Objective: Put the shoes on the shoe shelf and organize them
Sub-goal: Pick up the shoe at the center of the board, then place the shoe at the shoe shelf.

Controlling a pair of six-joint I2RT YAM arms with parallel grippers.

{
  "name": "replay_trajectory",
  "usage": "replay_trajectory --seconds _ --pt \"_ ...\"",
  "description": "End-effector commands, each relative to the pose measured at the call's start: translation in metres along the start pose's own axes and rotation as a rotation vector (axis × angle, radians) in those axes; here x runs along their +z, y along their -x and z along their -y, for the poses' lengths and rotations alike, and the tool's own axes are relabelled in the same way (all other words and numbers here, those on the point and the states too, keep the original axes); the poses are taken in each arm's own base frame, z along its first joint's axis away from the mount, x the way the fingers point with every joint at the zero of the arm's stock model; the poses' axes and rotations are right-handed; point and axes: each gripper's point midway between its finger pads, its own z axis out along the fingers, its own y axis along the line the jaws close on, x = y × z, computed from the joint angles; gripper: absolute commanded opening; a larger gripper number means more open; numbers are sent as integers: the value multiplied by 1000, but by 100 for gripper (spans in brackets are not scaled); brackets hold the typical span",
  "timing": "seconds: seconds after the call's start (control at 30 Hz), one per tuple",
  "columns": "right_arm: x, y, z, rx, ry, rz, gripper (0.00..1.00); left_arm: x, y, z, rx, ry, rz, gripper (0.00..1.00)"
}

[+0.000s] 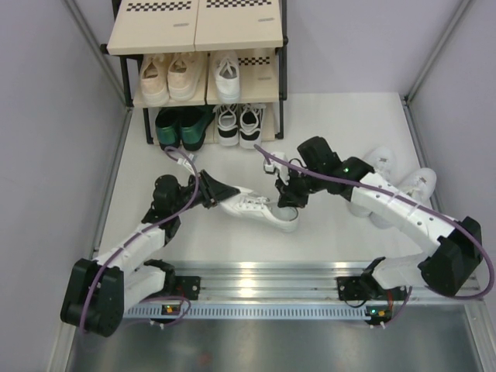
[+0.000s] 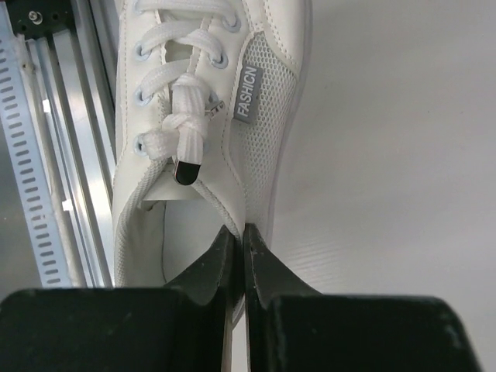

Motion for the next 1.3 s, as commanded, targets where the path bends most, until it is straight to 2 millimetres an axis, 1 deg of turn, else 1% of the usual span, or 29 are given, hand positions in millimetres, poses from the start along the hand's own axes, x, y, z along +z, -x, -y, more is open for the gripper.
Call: replay_trajectory --seconds 0.0,0.13,0.17,0.2,0.23,0.3,0.33,0.37,0.43,0.47,0.5,0.57,0.63,0.67,0.73,0.77,0.8,0.83,0.87,0.9,0.93,0.97,1.0,1.03,1.07,1.1,1.13,1.2,1.27 --pt "0 30 4 -53 -3 47 0 -3 13 55 105 -168 8 0" --pt "-6 44 3 -77 1 83 2 -5 13 61 116 -186 7 0" --pt "-7 46 3 -82 3 81 11 -5 13 63 119 -190 6 0" --pt "-5 44 5 -82 6 70 28 -6 12 64 122 -198 2 0" --pt "-3 43 6 -84 5 62 34 -6 12 66 117 -203 2 0" --pt "2 40 9 -82 5 47 39 -7 14 70 119 -216 8 0" --pt "4 37 8 -78 12 43 38 -8 14 72 119 -227 12 0" --pt "6 38 8 -78 17 47 28 -8 15 73 116 -229 17 0" --pt "7 38 8 -78 23 52 18 -8 16 74 114 -233 23 0" --pt "6 40 7 -81 26 56 7 -8 16 75 106 -234 26 0" --pt "4 42 6 -88 27 63 2 -8 18 75 107 -234 37 0" --pt "-3 52 6 -94 24 95 0 -9 19 72 96 -227 52 0" --pt "-15 69 10 -110 -7 148 0 -10 25 76 113 -224 85 14" --pt "-21 73 16 -95 -35 159 0 -11 28 78 127 -217 96 36" --pt "-33 85 26 -84 -74 197 0 -17 38 69 178 -118 125 54" --pt "-41 86 37 -57 -106 210 0 -22 52 83 248 -92 165 65" --pt "-45 88 44 -44 -127 221 0 -34 56 70 303 31 182 77" --pt "-53 94 51 -36 -150 245 0 -42 65 70 358 88 220 84" --pt "-61 94 65 -13 -189 255 0 -52 82 65 389 188 301 88" --pt "-65 96 74 2 -213 265 0 -69 95 86 506 226 357 93" --pt "-74 105 83 6 -245 296 0 -79 91 74 505 316 341 98" --pt "-83 107 96 23 -292 311 0 -92 101 72 526 396 392 98" --pt "-90 116 106 29 -326 331 0 -105 104 83 589 417 419 98" --pt "-94 120 113 56 -355 348 0 -113 101 77 589 461 416 98" --pt "-102 126 126 63 -411 370 0 -119 100 77 601 473 429 98" --pt "-102 129 136 83 -437 374 0 -128 98 82 619 469 464 98" --pt "-109 142 141 78 -459 405 0 -130 92 73 613 483 460 98" --pt "-110 153 154 110 -489 434 0 -140 83 71 615 472 493 98" --pt "-119 170 159 126 -505 479 0 -142 72 58 590 475 488 98"
